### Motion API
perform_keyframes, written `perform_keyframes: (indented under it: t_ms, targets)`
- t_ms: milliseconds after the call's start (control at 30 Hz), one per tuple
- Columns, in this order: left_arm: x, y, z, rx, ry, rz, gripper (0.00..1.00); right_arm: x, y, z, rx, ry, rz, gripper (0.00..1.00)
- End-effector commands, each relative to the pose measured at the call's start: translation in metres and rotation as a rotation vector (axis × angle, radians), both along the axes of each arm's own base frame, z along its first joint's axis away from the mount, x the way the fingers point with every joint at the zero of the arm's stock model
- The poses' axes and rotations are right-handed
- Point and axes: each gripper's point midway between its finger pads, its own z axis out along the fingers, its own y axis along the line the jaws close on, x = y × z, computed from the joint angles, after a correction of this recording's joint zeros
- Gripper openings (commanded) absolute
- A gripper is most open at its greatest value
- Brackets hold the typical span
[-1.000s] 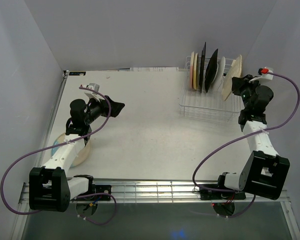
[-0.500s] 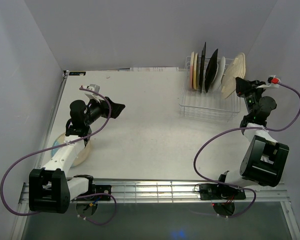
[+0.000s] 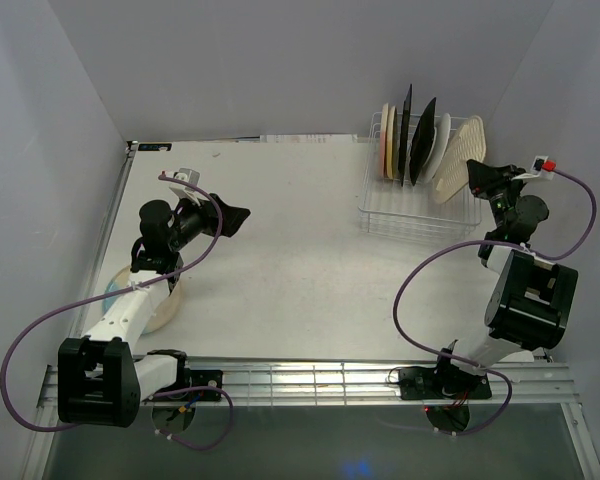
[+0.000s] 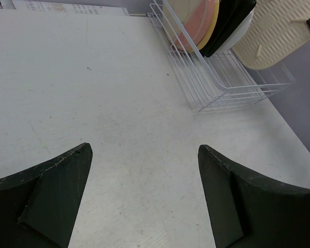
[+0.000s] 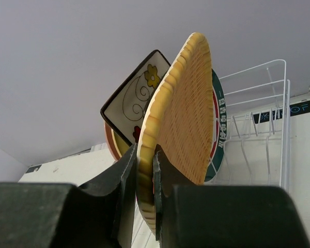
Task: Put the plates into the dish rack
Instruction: Pick up the plate from the dish rack.
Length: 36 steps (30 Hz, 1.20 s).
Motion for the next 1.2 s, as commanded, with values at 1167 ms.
perform_keyframes:
  t_ms: [1167]
  targets:
    - [-0.010,-0.003,0.015,0.002,-0.061,-0.034,0.95,0.054,-0.029,0.034,-0.105,-0.209,-0.016,0.08]
